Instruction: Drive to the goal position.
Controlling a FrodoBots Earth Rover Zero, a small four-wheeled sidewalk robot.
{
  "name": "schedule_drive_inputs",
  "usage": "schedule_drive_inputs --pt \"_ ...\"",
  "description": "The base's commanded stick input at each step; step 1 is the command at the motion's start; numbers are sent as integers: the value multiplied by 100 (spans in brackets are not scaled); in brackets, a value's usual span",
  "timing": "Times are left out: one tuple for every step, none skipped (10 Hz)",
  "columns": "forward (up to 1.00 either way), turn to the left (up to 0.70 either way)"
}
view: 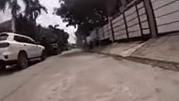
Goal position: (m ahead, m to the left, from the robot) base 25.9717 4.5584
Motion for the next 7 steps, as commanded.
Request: schedule_drive_inputs --pt "70 0" --pt "70 0" --pt "70 0" --pt "70 0" --pt "70 0" --pt "70 0" --pt "70 0"
